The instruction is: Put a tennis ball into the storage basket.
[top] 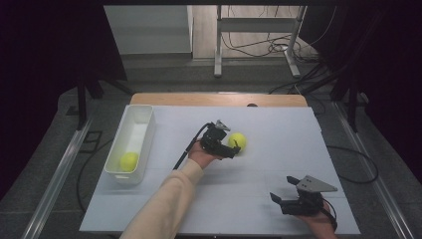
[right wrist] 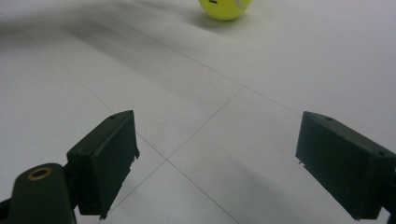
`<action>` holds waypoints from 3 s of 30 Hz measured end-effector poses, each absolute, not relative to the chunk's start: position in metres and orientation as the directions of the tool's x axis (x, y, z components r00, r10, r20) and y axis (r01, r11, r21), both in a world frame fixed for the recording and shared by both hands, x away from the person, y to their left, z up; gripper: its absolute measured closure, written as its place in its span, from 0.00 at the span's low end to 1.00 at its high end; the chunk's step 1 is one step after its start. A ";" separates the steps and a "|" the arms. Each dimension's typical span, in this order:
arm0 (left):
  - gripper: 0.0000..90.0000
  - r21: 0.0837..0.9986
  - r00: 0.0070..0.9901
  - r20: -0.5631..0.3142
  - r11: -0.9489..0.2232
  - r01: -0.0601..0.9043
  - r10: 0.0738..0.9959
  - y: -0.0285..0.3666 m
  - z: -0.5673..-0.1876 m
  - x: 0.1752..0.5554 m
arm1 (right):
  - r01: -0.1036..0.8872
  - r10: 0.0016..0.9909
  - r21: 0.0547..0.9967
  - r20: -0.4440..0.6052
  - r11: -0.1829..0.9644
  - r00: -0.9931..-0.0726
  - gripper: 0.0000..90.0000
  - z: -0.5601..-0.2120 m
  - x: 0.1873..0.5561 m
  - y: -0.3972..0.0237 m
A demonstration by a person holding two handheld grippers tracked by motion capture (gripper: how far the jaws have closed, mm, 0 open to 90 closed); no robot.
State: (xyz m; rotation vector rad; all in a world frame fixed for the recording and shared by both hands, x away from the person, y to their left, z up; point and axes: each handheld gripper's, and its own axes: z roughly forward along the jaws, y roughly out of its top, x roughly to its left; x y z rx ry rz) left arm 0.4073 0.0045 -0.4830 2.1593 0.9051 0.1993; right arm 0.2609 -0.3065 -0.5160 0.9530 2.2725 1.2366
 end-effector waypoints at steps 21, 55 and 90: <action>0.17 0.690 0.721 -0.148 -0.452 0.566 0.677 -0.013 -0.491 0.424 | 0.384 0.719 0.844 -0.003 0.375 -0.695 0.15 -0.515 0.261 -0.307; 0.22 0.674 0.699 -0.136 -0.451 0.585 0.703 -0.032 -0.505 0.446 | 0.384 0.720 0.845 -0.002 0.372 -0.694 0.15 -0.516 0.262 -0.309; 0.31 0.728 0.713 -0.117 -0.428 0.535 0.692 -0.013 -0.467 0.427 | 0.386 0.726 0.844 -0.005 0.372 -0.688 0.15 -0.516 0.262 -0.309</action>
